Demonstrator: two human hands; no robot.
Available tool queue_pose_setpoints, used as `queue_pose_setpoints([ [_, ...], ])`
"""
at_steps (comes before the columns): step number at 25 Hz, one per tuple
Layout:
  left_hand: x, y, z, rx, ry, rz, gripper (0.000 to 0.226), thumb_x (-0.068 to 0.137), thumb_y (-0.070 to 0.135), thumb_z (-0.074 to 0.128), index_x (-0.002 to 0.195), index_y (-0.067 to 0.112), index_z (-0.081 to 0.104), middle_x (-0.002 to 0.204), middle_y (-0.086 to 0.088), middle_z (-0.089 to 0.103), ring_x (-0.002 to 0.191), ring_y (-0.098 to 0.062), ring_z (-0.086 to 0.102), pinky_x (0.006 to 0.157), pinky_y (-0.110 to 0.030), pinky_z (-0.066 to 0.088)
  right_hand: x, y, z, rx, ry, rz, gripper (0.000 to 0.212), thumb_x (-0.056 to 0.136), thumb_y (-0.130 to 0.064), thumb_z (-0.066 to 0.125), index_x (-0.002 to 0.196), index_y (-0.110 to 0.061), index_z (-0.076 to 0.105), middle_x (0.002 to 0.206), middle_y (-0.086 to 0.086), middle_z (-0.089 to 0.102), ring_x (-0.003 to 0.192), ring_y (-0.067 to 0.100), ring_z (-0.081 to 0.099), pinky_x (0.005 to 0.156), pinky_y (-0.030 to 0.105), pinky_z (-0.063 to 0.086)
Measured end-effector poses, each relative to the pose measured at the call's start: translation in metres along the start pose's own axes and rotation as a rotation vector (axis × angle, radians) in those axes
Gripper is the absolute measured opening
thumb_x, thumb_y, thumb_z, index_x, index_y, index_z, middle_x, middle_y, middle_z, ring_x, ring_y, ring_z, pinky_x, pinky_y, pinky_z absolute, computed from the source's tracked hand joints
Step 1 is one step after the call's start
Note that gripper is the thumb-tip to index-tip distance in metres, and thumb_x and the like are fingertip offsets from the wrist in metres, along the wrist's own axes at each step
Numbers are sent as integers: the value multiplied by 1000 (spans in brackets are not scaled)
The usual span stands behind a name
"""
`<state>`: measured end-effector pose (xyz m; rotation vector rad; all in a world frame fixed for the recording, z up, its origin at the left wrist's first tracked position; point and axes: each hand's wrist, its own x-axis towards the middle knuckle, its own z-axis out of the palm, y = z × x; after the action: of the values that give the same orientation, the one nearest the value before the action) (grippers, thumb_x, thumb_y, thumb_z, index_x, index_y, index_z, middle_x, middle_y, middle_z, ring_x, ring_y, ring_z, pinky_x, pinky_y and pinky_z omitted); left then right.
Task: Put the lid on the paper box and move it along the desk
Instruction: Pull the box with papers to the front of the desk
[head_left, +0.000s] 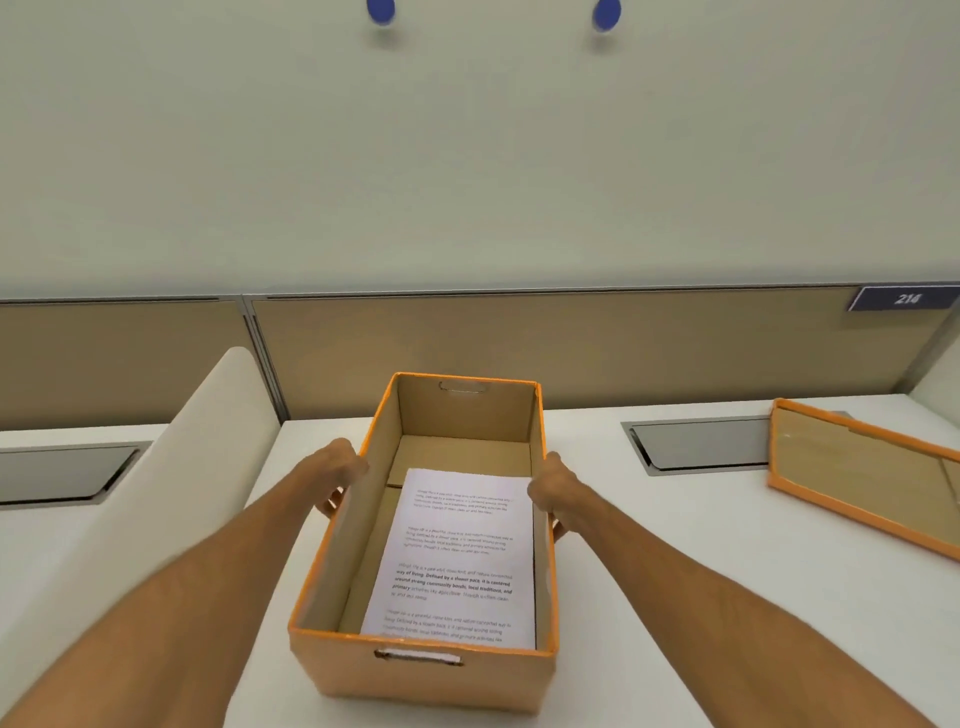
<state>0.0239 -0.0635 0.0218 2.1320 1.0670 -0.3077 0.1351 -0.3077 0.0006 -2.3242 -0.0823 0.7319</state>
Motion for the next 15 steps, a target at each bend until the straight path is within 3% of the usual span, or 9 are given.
queue_pose_setpoints([
  [5, -41, 55, 46, -32, 4, 118, 26, 93, 8, 45, 114, -5, 53, 96, -19, 57, 69, -29, 60, 48, -36, 52, 11, 49, -63, 33, 89, -57, 41, 96, -10, 51, 132, -11, 33, 124, 14, 56, 98, 27, 60, 51, 33, 50],
  [9, -77, 106, 90, -31, 11, 155, 26, 95, 11, 47, 117, -2, 51, 103, -19, 59, 69, -29, 61, 48, -34, 52, 29, 94, -119, 63, 132, -55, 39, 92, -10, 56, 128, -11, 42, 123, 14, 61, 103, 28, 62, 77, 38, 58],
  [13, -109, 146, 139, -40, 45, 168, 26, 96, 11, 48, 117, -3, 51, 97, -16, 58, 63, -26, 60, 47, -32, 52, 14, 138, -174, 29, 175, -44, 40, 96, -2, 45, 133, -3, 32, 105, 14, 48, 93, 23, 50, 52, 25, 39],
  [15, -125, 161, 166, -64, 53, 169, 24, 97, 12, 48, 116, -3, 51, 89, -14, 58, 59, -24, 59, 44, -32, 51, 15, 164, -196, 13, 201, -74, 37, 96, -2, 44, 132, -3, 35, 103, 13, 47, 90, 23, 48, 51, 25, 36],
])
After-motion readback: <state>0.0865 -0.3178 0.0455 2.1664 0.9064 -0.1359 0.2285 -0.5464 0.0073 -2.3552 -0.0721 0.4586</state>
